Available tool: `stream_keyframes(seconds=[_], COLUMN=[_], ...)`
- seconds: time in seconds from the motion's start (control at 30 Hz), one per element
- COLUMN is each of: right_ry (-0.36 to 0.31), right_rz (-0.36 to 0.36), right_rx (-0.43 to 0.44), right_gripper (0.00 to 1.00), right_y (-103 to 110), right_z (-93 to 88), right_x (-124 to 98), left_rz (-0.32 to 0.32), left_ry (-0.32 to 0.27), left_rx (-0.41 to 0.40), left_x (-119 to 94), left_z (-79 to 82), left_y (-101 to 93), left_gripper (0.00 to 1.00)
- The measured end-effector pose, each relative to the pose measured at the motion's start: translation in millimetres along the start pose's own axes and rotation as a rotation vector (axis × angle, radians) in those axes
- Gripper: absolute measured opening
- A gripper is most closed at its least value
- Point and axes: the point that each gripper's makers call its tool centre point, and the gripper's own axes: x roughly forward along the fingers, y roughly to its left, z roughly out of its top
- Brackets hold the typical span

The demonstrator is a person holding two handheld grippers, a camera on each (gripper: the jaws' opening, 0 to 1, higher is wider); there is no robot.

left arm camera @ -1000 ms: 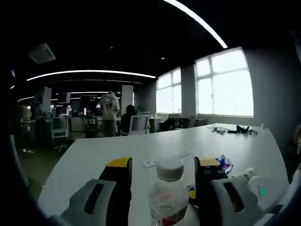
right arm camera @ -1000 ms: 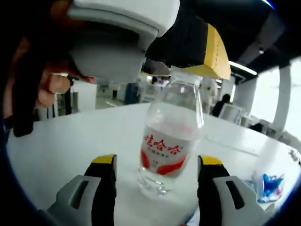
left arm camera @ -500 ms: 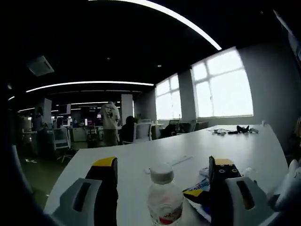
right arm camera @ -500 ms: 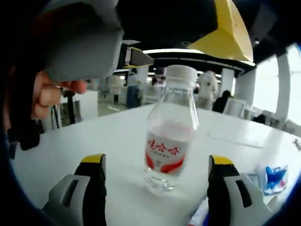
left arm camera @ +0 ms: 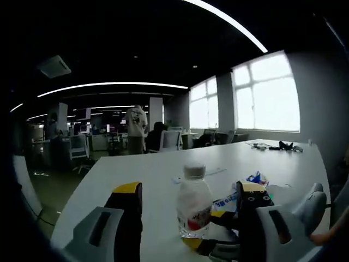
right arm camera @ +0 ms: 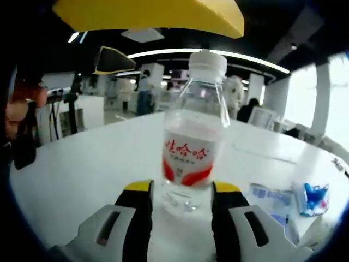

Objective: Arrange the tabletop items into an orderly group along one side of the table until the central work area is clear of visible clutter.

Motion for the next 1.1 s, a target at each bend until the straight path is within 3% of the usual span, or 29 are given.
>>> stream_keyframes(seconds=[0.23,0.4,0.53,0.63,0.77,0.9,1.1], right_ry=[0.021,0.023,0.026,0.031,0.005,-0.022,-0.087], right_rz=[-0.021,-0.036,-0.031,-0.009,0.018,0.070,0.159], right_rx=[0.031,0.038,-0.030,-0.032,0.033,0.066,0.042], right_gripper=[0.32,0.32,0.34,0.48,0.58,0.70,0.90], right_y=[-2,-1,0,5,7,10,14], right_z=[-2.6,-3.6,-5.4,-6.2,3.6,16.4,36.9], right_x=[-5,-6,-7,-9,-17,-26,-46], left_rz=[0.004,0.007,0.006,0.008,0.009,0.008,0.020], left_ry=[0.006,-0.011,-0.012,-0.016,-0.018,-0.018,-0.033], left_rx=[-0.013,-0.018,-0.021,-0.020,-0.022,-0.053,-0.111], left_x=[1,1,1,0,-2,-4,-13], left_z=[-3.3,2.8,4.1,6.6,9.2,12.5,18.2], left_y=[0.6,-3.2,-2.1,-3.2,-4.2,-6.7,-2.2], left_gripper=[0.69,0.67,0.68,0.68,0.70,0.77,0.90])
